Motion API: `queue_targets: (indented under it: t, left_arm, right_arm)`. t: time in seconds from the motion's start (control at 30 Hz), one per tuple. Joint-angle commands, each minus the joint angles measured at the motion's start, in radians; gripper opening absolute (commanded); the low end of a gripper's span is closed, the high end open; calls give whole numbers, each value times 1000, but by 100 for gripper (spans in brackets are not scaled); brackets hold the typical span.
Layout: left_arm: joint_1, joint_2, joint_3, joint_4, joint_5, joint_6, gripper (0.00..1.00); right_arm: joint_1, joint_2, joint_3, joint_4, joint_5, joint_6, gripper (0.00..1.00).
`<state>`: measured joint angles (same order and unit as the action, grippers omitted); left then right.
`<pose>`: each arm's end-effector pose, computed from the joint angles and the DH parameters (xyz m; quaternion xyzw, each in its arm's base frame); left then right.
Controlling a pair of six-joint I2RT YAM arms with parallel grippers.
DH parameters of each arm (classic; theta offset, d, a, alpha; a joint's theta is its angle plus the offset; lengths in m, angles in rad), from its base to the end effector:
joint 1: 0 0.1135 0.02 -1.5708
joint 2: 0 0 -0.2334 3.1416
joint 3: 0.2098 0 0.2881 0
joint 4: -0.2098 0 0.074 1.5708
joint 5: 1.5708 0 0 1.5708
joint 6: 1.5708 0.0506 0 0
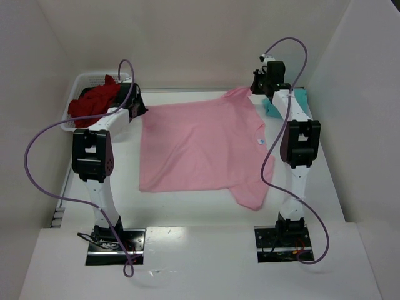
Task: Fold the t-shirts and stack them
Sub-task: Fold the flattened tshirt in 1/3 of the way
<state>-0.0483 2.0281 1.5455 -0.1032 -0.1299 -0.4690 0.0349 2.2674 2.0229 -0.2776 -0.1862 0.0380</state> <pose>0.5037 -0.0178 0.1766 -0.2136 0.8535 -0.0654 0.4708 0.5643 0.0291 0.2208 -0.0452 0.8620 0.0986 0.4952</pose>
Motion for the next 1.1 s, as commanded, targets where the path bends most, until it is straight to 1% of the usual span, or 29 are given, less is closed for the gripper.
queue_targets:
  t: [0.0, 0.03, 0.07, 0.13, 0.23, 0.37, 0.5, 0.67, 0.9, 1.07]
  left_arm:
    - [10, -26, 39, 22, 10, 33, 0]
    - [10, -42, 39, 22, 10, 33, 0]
    - [10, -53, 16, 22, 19, 33, 0]
    - [10, -83, -6, 11, 30, 33, 0]
    - [10, -127, -76, -3, 42, 31, 0]
    - [10, -201, -152, -14, 51, 23, 0]
    - [10, -233, -182, -58, 79, 40, 0]
    - [10, -296, -250, -93, 104, 43, 0]
    - [10, -344, -321, -128, 117, 43, 0]
    - [-1, -353, -360, -133, 123, 33, 0]
  right_arm:
    - [5, -198, -116, 74, -53, -20, 6]
    - [5, -227, -186, 85, -69, -11, 6]
    - [5, -282, -220, 95, -70, -10, 6]
    - [5, -337, -304, 106, -95, -2, 6]
    - [5, -449, -407, 120, -124, 16, 6]
    - [5, -557, -542, 129, -136, 34, 6]
    - [5, -643, -692, 122, -122, 34, 6]
    - [5, -731, -832, 120, -108, 34, 6]
    - [5, -759, -912, 129, -83, 54, 6]
    - [5, -773, -966, 141, -16, 63, 6]
